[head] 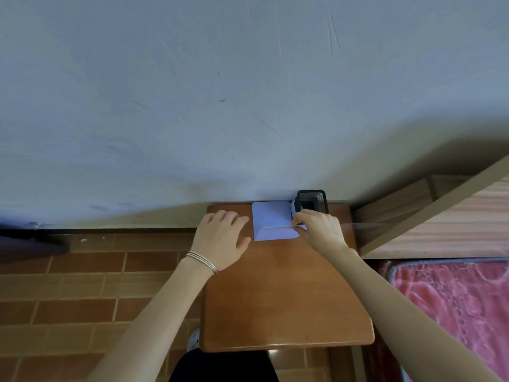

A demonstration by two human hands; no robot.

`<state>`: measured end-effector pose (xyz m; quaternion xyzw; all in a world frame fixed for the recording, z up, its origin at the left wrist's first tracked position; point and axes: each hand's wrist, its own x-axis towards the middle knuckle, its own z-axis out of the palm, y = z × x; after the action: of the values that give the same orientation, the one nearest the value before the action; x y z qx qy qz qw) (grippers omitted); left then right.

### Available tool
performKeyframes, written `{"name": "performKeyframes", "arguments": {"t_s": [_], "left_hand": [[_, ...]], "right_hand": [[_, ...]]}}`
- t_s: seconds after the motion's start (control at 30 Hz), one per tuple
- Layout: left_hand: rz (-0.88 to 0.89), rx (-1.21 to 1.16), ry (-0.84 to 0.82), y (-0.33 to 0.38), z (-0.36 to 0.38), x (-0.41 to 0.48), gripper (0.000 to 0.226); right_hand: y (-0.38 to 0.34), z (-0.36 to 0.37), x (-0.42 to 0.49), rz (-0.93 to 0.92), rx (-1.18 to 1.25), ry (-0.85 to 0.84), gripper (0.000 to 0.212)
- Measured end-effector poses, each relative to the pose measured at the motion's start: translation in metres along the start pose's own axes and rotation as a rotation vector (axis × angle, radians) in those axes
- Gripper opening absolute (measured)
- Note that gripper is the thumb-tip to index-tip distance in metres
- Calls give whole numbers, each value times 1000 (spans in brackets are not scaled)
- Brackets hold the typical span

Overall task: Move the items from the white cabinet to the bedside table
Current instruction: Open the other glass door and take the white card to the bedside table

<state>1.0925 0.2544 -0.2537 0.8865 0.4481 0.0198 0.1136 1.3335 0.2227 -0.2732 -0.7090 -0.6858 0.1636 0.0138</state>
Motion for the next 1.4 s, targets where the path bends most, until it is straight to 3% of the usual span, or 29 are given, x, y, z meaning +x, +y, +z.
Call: {"name": "performKeyframes", "arguments": {"t_s": [0.4, 0.5, 0.8, 0.9, 1.03, 1.23, 1.4], "left_hand": [[11, 16, 8, -1, -4, -3, 41], [5, 18, 7, -2, -4, -3, 42], [27, 17, -14, 6, -11, -5, 41], [47, 38, -32, 5, -21, -5, 40], [103, 73, -25, 11, -45, -4, 42], [228, 112, 25, 33, -106, 12, 44], [416, 86, 158, 73, -178, 28, 46]], "right_hand": [[-13, 9, 0, 28, 18, 206, 20], [-12, 6, 2, 59, 8, 119, 7], [-18, -2, -1, 73, -58, -43, 21], [-20, -6, -3, 70, -40, -115, 34], [-22, -28, -11, 1, -41, -178, 74], [-18, -98, -43, 0, -89, 32, 60], [-18, -181, -100, -11, -283, 247, 61]]}}
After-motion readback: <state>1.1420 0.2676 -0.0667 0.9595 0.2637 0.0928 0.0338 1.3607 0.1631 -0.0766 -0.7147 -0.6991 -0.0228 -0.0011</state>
